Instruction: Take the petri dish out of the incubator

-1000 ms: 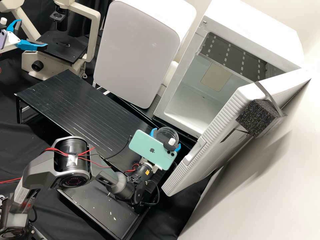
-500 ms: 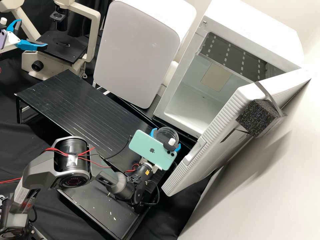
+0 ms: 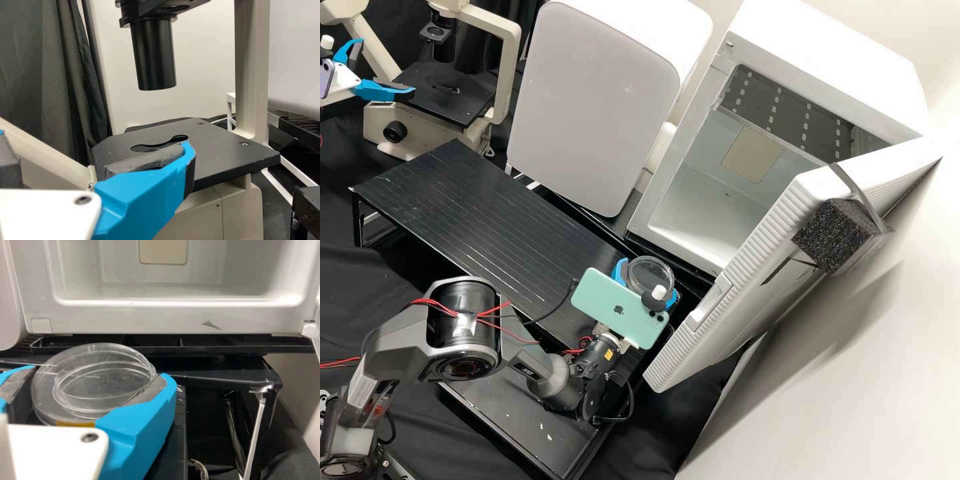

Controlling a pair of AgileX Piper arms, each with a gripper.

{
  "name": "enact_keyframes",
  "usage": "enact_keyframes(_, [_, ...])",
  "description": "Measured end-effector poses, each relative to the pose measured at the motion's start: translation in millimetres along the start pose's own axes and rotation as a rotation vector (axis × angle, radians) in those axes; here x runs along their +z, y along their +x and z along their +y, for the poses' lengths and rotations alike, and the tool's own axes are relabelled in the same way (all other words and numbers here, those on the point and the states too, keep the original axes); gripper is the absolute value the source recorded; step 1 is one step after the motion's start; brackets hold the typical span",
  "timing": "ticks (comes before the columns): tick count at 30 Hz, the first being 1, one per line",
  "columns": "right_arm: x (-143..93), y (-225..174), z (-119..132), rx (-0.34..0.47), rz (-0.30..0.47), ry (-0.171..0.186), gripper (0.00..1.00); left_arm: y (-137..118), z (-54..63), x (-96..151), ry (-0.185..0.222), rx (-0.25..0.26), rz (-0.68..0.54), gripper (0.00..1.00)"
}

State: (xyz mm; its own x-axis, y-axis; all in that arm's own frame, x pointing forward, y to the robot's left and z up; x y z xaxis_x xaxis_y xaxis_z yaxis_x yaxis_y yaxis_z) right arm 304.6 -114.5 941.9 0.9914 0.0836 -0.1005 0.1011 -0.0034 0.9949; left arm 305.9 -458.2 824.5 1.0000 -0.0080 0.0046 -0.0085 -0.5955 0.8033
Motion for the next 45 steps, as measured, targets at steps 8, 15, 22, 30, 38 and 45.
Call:
enact_keyframes(8, [0.0,0.0,0.0,0.0,0.0,0.0,1.0,0.0,0.0,0.0,0.0,0.0,0.0,1.0])
enact_keyframes(15, [0.0,0.0,0.0,0.0,0.0,0.0,1.0,0.0,0.0,0.0,0.0,0.0,0.0,1.0])
enact_keyframes(22, [0.1,-0.1,0.2,-0.001,-0.007,-0.002,1.0,0.0,0.0,0.0,0.0,0.0,0.0,1.0])
enact_keyframes(30, [-6.4,-4.9,1.1,-0.001,-0.036,-0.013,1.0,0.0,0.0,0.0,0.0,0.0,0.0,1.0])
enact_keyframes(38, [-6.3,-6.0,-0.3,-0.01,-0.062,-0.014,1.0,0.0,0.0,0.0,0.0,0.0,0.0,1.0])
enact_keyframes(45, [-5.1,-4.6,-0.5,-0.012,-0.063,-0.014,1.0,0.0,0.0,0.0,0.0,0.0,0.0,1.0])
